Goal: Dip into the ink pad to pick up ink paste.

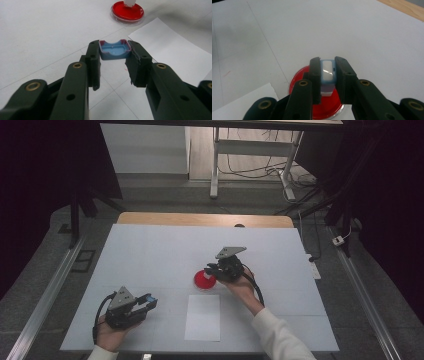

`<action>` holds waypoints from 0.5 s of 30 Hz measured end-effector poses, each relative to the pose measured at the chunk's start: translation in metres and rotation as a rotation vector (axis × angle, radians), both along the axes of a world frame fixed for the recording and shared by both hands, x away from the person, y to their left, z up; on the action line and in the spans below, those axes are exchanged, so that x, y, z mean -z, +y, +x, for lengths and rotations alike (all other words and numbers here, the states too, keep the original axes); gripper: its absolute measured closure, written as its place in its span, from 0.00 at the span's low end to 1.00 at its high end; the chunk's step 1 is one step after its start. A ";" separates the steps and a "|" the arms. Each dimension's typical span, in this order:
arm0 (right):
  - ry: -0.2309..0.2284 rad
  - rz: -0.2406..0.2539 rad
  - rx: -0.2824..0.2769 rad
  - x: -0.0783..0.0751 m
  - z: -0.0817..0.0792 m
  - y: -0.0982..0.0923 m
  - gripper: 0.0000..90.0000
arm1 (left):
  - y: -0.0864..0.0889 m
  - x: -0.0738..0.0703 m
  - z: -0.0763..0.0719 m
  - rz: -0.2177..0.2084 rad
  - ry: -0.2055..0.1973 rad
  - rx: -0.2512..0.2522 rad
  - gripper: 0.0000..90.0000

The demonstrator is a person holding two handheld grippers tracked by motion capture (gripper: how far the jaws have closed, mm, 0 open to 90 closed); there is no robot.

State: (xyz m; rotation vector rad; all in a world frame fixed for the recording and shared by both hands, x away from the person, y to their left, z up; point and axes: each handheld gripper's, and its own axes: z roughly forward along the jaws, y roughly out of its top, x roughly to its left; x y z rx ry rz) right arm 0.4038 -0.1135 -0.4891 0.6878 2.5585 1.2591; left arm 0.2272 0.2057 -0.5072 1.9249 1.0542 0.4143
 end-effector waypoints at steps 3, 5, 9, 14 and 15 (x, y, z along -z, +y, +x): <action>-0.009 -0.019 -0.006 0.002 0.000 0.002 0.84 | 0.000 0.000 0.000 0.000 -0.002 -0.001 0.72; -0.014 -0.027 -0.007 0.003 0.000 0.003 0.84 | 0.000 0.000 0.000 0.001 -0.002 -0.001 0.72; -0.021 -0.031 -0.012 0.004 0.000 0.005 0.84 | 0.000 0.000 0.000 0.002 -0.001 0.000 0.72; -0.028 -0.039 -0.013 0.004 0.000 0.005 0.84 | 0.000 0.000 0.000 0.006 -0.005 0.000 0.72; -0.029 -0.039 -0.014 0.004 0.000 0.005 0.84 | -0.001 0.000 0.000 0.007 -0.006 0.000 0.72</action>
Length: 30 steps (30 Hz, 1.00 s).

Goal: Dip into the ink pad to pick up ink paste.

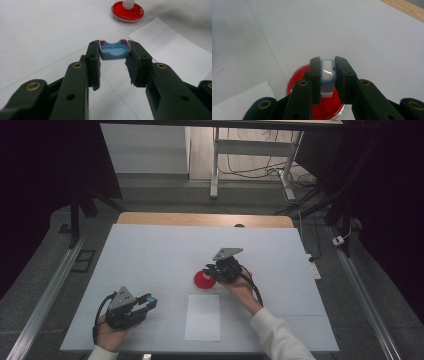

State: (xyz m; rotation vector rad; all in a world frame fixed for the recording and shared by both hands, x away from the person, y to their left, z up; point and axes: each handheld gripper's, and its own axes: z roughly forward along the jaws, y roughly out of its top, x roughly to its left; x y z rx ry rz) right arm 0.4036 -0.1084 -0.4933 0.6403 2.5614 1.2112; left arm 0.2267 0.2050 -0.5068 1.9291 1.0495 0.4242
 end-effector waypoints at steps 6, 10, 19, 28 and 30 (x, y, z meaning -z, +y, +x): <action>-0.002 0.001 -0.004 0.001 -0.001 0.001 0.84 | -0.001 0.000 0.000 0.003 0.002 0.004 0.72; -0.003 -0.006 -0.004 0.002 -0.001 0.001 0.84 | -0.001 0.001 0.000 0.008 0.001 0.005 0.72; -0.037 -0.058 0.001 0.003 -0.005 0.006 0.84 | -0.002 0.001 0.000 0.015 -0.001 0.006 0.72; -0.025 -0.034 -0.003 0.004 -0.004 0.004 0.84 | -0.002 0.001 0.000 0.017 -0.001 0.003 0.72; -0.020 -0.026 0.005 0.004 -0.004 0.003 0.84 | -0.002 0.001 0.000 0.017 -0.001 0.004 0.72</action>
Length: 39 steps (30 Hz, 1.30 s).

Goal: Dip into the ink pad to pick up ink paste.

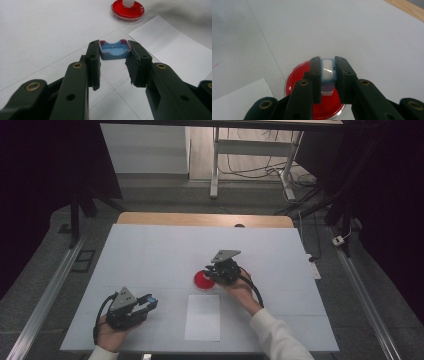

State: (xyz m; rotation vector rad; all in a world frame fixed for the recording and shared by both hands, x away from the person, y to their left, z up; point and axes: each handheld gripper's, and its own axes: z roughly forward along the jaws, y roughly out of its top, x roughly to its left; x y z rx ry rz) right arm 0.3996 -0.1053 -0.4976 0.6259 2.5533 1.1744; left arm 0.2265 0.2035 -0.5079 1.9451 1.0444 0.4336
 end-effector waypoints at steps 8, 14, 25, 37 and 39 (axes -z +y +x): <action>-0.003 0.109 0.009 -0.015 -0.002 -0.011 0.84 | 0.002 -0.001 0.000 -0.004 -0.002 -0.007 0.72; -0.039 0.149 0.010 -0.030 -0.010 -0.016 0.84 | 0.000 -0.001 0.000 -0.001 -0.006 -0.007 0.72; -0.071 0.138 -0.024 -0.036 -0.018 -0.010 0.84 | -0.003 -0.001 0.000 0.004 -0.007 0.000 0.72; -0.051 0.073 -0.036 -0.026 -0.015 -0.002 0.84 | -0.003 0.000 0.000 0.005 -0.006 0.000 0.72; -0.049 0.064 -0.036 -0.025 -0.015 -0.001 0.84 | -0.003 0.000 0.000 0.005 -0.004 0.002 0.72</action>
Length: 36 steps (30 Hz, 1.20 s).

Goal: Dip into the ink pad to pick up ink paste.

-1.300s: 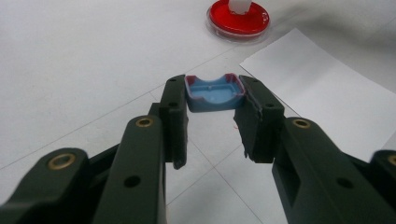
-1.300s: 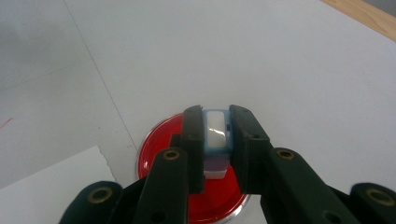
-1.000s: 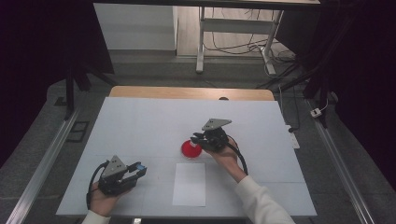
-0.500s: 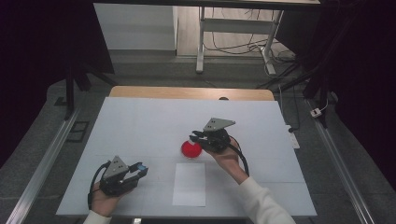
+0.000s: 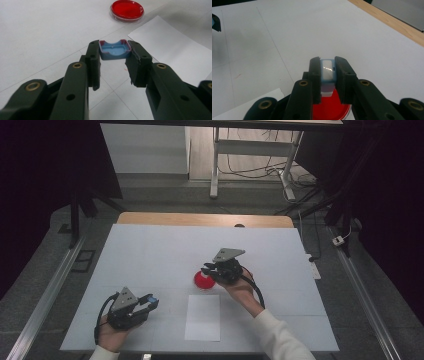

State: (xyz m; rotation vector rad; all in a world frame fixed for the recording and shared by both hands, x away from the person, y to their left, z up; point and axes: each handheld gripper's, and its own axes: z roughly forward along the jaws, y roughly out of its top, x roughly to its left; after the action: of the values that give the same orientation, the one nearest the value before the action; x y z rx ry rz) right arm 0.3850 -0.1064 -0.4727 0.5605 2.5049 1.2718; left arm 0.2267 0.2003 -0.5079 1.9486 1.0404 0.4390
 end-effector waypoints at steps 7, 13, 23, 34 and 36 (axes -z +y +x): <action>0.010 -0.024 -0.007 0.005 0.001 0.003 0.84 | -0.001 0.001 0.000 0.002 0.004 0.003 0.72; 0.021 -0.060 -0.005 0.010 0.003 0.005 0.84 | -0.001 0.001 0.001 0.004 0.008 0.005 0.72; 0.000 -0.123 -0.013 0.018 0.002 0.011 0.84 | 0.000 0.001 0.001 0.004 0.008 0.003 0.72; 0.006 -0.151 -0.007 0.020 0.001 0.014 0.84 | -0.001 0.002 0.001 0.005 0.012 0.008 0.72; -0.005 -0.165 -0.008 0.020 0.000 0.015 0.84 | -0.001 0.001 0.001 0.005 0.013 0.007 0.72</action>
State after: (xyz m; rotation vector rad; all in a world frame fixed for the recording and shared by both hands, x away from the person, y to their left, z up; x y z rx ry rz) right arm 0.3854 -0.0914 -0.4928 0.5081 2.5791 1.0542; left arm 0.2273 0.1990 -0.5093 1.9609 1.0407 0.4259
